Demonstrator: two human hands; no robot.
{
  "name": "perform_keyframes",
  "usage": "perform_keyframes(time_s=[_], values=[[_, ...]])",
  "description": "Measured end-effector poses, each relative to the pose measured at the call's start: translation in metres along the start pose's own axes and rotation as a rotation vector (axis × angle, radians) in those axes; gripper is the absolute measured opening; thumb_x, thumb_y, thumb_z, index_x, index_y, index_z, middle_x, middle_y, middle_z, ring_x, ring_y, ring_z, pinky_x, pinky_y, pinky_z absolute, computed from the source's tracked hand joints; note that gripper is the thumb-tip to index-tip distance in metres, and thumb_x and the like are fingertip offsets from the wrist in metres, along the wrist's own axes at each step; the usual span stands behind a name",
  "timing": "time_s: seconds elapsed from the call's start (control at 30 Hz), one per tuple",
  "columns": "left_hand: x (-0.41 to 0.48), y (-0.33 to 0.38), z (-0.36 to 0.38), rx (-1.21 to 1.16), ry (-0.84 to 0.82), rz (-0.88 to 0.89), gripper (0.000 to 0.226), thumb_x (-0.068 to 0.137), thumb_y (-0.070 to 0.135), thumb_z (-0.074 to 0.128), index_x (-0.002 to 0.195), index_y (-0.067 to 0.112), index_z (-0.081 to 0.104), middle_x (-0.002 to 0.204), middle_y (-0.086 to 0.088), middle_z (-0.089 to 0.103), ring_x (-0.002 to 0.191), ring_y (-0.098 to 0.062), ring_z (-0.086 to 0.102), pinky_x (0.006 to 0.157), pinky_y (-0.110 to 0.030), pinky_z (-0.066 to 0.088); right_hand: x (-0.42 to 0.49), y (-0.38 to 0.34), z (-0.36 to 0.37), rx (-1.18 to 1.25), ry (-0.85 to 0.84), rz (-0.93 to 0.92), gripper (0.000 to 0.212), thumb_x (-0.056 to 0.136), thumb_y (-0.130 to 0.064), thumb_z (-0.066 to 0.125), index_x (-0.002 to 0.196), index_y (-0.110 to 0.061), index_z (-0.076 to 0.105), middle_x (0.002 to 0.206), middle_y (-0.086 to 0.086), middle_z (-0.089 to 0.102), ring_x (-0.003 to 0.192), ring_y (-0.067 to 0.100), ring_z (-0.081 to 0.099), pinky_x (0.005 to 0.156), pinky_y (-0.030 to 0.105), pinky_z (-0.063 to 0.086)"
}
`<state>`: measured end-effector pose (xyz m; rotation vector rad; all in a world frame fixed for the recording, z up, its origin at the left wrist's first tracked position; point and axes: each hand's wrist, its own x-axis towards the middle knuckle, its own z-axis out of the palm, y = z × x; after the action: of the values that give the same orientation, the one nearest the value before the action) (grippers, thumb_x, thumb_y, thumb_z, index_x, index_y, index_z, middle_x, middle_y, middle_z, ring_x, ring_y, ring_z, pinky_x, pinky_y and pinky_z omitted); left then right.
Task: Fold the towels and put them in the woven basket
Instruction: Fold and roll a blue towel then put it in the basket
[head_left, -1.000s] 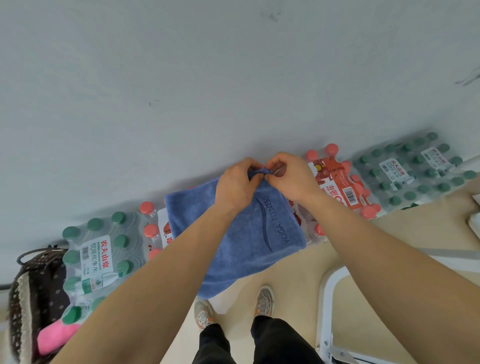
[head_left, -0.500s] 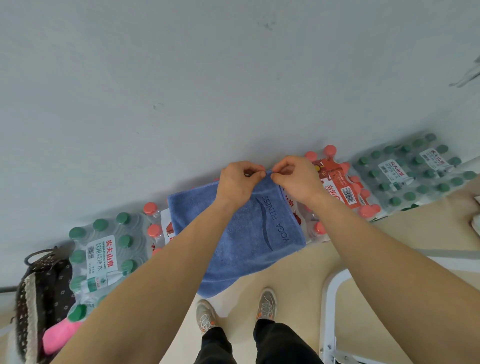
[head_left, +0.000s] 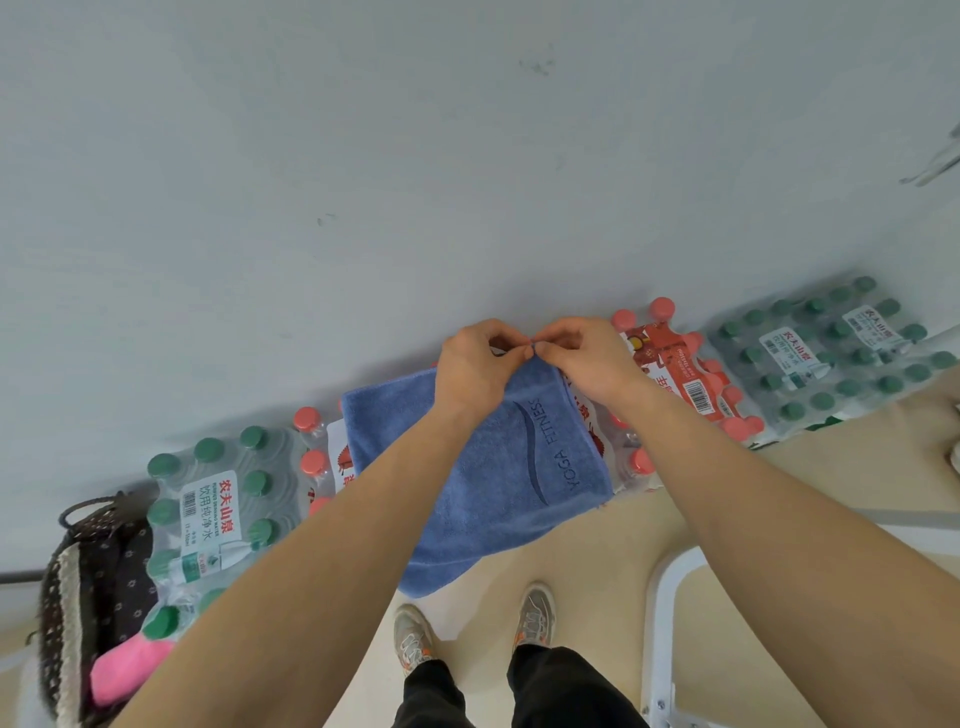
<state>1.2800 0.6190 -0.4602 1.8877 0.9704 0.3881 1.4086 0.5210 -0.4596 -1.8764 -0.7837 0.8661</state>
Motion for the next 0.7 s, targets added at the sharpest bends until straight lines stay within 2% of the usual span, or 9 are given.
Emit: perform_keyframes(time_s=[0.1, 0.17, 0.27, 0.4, 0.5, 0.57, 0.63, 0.7], values=[[-0.004, -0.002, -0.014, 0.138, -0.03, 0.035, 0.006, 0.086, 0.027, 0.07, 0.09, 0.024, 0.067, 0.08, 0.015, 0.066, 0.075, 0.001, 0.058, 0.067, -0.014, 0.045, 0.001, -0.009, 0.004, -0.021, 0.022, -0.026, 0.008, 0.093, -0.007, 0.064, 0.092, -0.015, 0.068, 0.088, -0.004, 0.068, 0.082, 0.007, 0.062, 0.071, 0.013, 0.047], [-0.006, -0.009, -0.029, 0.371, -0.082, 0.066, 0.005, 0.085, 0.03, 0.066, 0.083, 0.028, 0.061, 0.076, 0.011, 0.061, 0.074, -0.013, 0.057, 0.063, -0.028, 0.045, 0.003, -0.017, 0.005, -0.024, 0.041, -0.014, 0.007, 0.095, -0.009, 0.06, 0.095, -0.014, 0.065, 0.094, 0.0, 0.065, 0.086, 0.01, 0.059, 0.072, 0.016, 0.046], [-0.009, -0.025, -0.062, 0.66, -0.121, 0.059, 0.018, 0.08, 0.035, 0.065, 0.073, 0.029, 0.049, 0.078, 0.006, 0.054, 0.077, -0.021, 0.052, 0.063, -0.03, 0.036, 0.006, -0.029, 0.004, -0.073, 0.034, -0.003, 0.007, 0.1, -0.014, 0.053, 0.101, -0.016, 0.06, 0.094, -0.001, 0.061, 0.084, 0.01, 0.054, 0.067, 0.016, 0.04], [-0.019, -0.043, -0.108, 0.89, -0.185, -0.015, 0.018, 0.081, 0.044, 0.066, 0.081, 0.028, 0.06, 0.089, 0.002, 0.064, 0.085, -0.025, 0.059, 0.065, -0.03, 0.041, 0.003, -0.04, 0.002, -0.196, 0.05, -0.036, 0.008, 0.101, -0.017, 0.049, 0.101, -0.021, 0.055, 0.095, -0.007, 0.058, 0.087, 0.011, 0.054, 0.066, 0.015, 0.037], [-0.032, -0.053, -0.139, 0.959, -0.231, -0.054, 0.027, 0.08, 0.051, 0.067, 0.072, 0.028, 0.056, 0.08, 0.002, 0.059, 0.083, -0.023, 0.056, 0.064, -0.032, 0.045, -0.002, -0.049, 0.002, -0.281, 0.031, -0.075, 0.008, 0.1, -0.016, 0.051, 0.1, -0.021, 0.057, 0.102, -0.002, 0.063, 0.093, 0.016, 0.058, 0.068, 0.016, 0.039], [-0.043, -0.058, -0.158, 0.946, -0.235, -0.054, 0.028, 0.08, 0.053, 0.067, 0.078, 0.026, 0.058, 0.085, 0.002, 0.056, 0.089, -0.023, 0.053, 0.072, -0.037, 0.049, -0.007, -0.056, -0.001, -0.347, 0.018, -0.094, 0.009, 0.098, -0.014, 0.053, 0.099, -0.02, 0.06, 0.1, 0.001, 0.065, 0.093, 0.018, 0.06, 0.069, 0.022, 0.041], [-0.054, -0.062, -0.174, 0.811, -0.216, -0.106, 0.028, 0.079, 0.049, 0.07, 0.088, 0.024, 0.062, 0.094, 0.002, 0.062, 0.092, -0.022, 0.056, 0.078, -0.039, 0.05, -0.011, -0.061, -0.004, -0.398, 0.0, -0.105, 0.012, 0.097, -0.011, 0.055, 0.098, -0.021, 0.062, 0.1, 0.003, 0.067, 0.093, 0.02, 0.062, 0.072, 0.026, 0.042], [-0.065, -0.064, -0.188, 0.667, -0.178, -0.138, 0.024, 0.077, 0.045, 0.074, 0.086, 0.026, 0.062, 0.098, 0.004, 0.063, 0.091, -0.02, 0.058, 0.08, -0.038, 0.05, -0.016, -0.067, -0.006, -0.456, -0.039, -0.119, 0.018, 0.098, -0.01, 0.053, 0.103, -0.022, 0.065, 0.107, 0.004, 0.067, 0.098, 0.02, 0.061, 0.079, 0.025, 0.041]])
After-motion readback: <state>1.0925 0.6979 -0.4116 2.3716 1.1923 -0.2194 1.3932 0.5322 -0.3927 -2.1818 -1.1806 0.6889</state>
